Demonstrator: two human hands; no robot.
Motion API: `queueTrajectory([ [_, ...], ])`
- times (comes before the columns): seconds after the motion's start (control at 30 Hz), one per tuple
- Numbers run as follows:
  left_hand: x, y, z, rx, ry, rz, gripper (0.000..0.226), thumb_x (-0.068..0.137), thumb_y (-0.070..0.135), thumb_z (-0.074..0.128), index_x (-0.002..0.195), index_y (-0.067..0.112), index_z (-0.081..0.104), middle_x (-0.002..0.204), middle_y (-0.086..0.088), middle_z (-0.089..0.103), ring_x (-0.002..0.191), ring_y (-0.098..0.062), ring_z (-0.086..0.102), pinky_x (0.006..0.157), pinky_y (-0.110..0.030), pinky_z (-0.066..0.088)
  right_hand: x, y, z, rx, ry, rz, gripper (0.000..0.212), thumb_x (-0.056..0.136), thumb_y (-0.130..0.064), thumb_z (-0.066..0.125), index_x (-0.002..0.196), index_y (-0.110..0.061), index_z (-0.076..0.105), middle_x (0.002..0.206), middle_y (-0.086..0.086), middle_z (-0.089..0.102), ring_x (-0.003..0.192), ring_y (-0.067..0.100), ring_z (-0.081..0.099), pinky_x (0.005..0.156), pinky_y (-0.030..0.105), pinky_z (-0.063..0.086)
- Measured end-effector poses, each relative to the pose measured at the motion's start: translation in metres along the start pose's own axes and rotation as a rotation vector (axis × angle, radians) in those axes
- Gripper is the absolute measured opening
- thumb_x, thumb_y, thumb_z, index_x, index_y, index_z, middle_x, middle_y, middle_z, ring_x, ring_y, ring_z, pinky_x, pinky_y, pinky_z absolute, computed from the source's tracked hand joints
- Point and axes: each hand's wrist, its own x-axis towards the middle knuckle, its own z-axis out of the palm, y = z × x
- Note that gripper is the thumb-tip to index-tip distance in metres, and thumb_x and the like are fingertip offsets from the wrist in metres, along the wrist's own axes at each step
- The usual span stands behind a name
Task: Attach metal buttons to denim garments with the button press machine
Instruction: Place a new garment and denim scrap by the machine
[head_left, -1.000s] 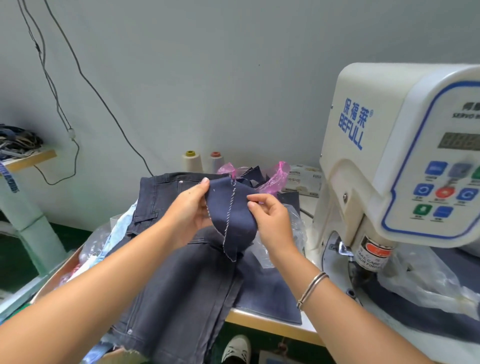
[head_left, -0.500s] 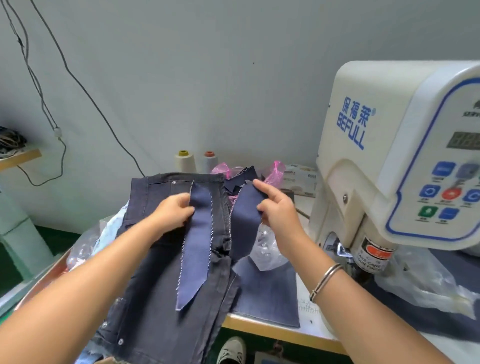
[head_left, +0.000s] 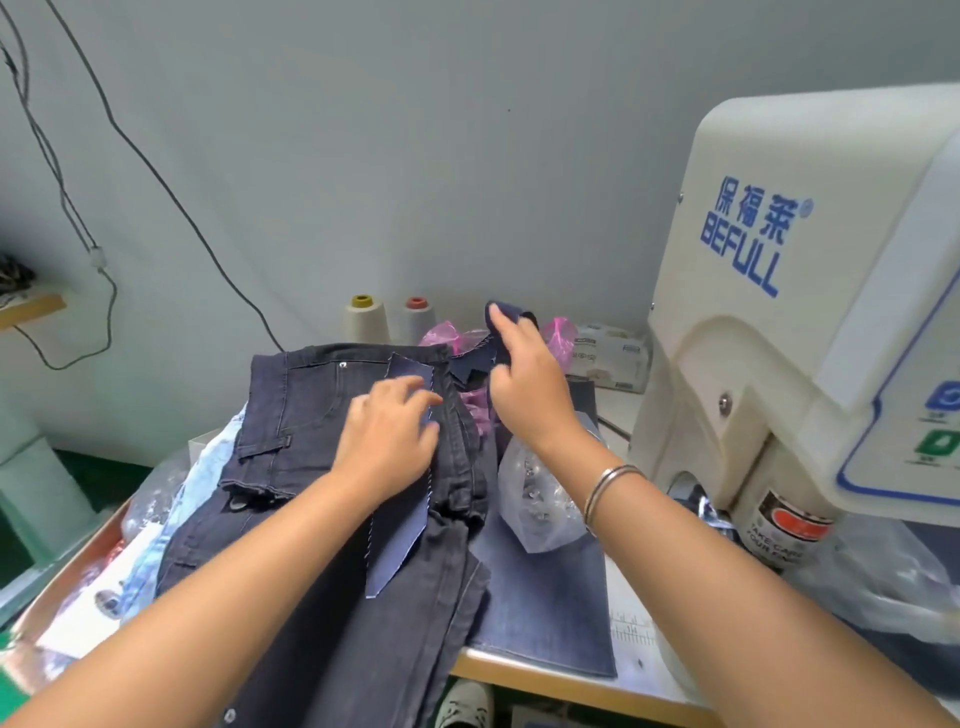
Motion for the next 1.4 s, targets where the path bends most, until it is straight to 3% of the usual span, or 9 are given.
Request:
queueTrajectory([
  [0.1,-0.011,0.002,0.024,0.072,-0.140,-0.050,0.048,0.098,0.041,0.038,0.144,0.026,0.040,0.156,0.001,0.029,0.145,-0.015,0.021,0.116,-0.037,0.014,0.020,0.000,0.017,-0.056,-0.141,0.005,0.069,0.088,-0.002,0.040,0.151,-0.021,0.021,0.153,0.011,0.027,0.127,0.031,0.044,0.095,0.043,0.043],
  [0.23,-0.025,0.003,0.042,0.213,-0.085,-0.020,0.048,0.098,0.038,0.035,0.141,0.018,0.044,0.158,-0.004,0.027,0.147,-0.017,0.020,0.119,-0.038,0.009,0.017,0.017,0.027,-0.266,-0.477,0.154,0.066,0.093,-0.008,0.038,0.152,-0.030,0.017,0.128,0.017,0.056,0.100,0.032,0.057,0.078,0.036,0.047],
  [0.33,-0.028,0.003,0.046,0.228,-0.037,0.001,0.049,0.097,0.034,0.041,0.142,0.016,0.046,0.154,-0.007,0.035,0.144,-0.021,0.028,0.119,-0.040,0.014,0.008,0.018,0.018,-0.203,-0.260,0.119,0.048,0.093,-0.009,0.037,0.137,-0.025,0.049,0.118,0.012,0.064,0.098,0.032,0.060,0.081,0.039,0.050],
  [0.43,-0.028,0.002,0.045,0.235,-0.025,-0.003,0.048,0.096,0.034,0.040,0.142,0.018,0.047,0.153,-0.005,0.037,0.144,-0.019,0.029,0.119,-0.039,0.014,-0.006,0.011,-0.006,-0.070,-0.019,0.159,0.029,0.087,-0.010,0.039,0.095,-0.020,0.065,0.080,0.002,0.065,0.073,0.027,0.058,0.064,0.034,0.047],
  [0.53,-0.030,0.003,0.045,0.235,-0.022,-0.024,0.048,0.096,0.033,0.040,0.142,0.020,0.045,0.154,-0.003,0.036,0.144,-0.018,0.028,0.119,-0.037,0.012,-0.028,0.015,-0.027,-0.324,-0.284,0.278,0.023,0.086,-0.017,0.039,0.086,-0.009,0.060,0.094,0.011,0.065,0.083,0.030,0.059,0.072,0.037,0.050],
  [0.67,-0.031,0.004,0.044,0.234,-0.033,-0.038,0.049,0.096,0.032,0.038,0.144,0.021,0.043,0.156,-0.001,0.032,0.145,-0.016,0.024,0.119,-0.035,0.009,-0.056,0.028,-0.019,-0.719,-0.604,0.251,0.025,0.091,-0.012,0.046,0.110,-0.009,0.061,0.112,0.011,0.063,0.094,0.030,0.058,0.072,0.032,0.042],
  [0.8,-0.032,0.005,0.043,0.214,-0.025,-0.042,0.047,0.095,0.028,0.042,0.141,0.020,0.047,0.154,-0.002,0.036,0.144,-0.016,0.028,0.119,-0.035,0.010,-0.060,0.049,-0.003,-0.823,-0.503,0.188,0.028,0.089,-0.008,0.052,0.116,-0.009,0.060,0.117,0.011,0.061,0.107,0.032,0.061,0.076,0.036,0.045],
  [1.23,-0.033,0.005,0.044,0.210,-0.006,-0.041,0.045,0.094,0.027,0.043,0.137,0.019,0.053,0.150,-0.003,0.042,0.141,-0.017,0.034,0.119,-0.036,0.016,-0.061,0.078,0.019,-0.774,-0.389,0.159,0.014,0.087,-0.013,0.056,0.099,-0.012,0.063,0.101,0.009,0.067,0.094,0.030,0.064,0.064,0.030,0.038],
  [1.4,-0.032,0.003,0.045,0.209,0.007,-0.037,0.048,0.093,0.029,0.036,0.137,0.019,0.053,0.150,-0.002,0.042,0.141,-0.016,0.034,0.119,-0.036,0.016,-0.070,0.068,0.010,-0.587,-0.300,0.207,0.019,0.093,-0.022,0.047,0.098,-0.013,0.063,0.095,0.009,0.066,0.090,0.031,0.062,0.068,0.033,0.044],
])
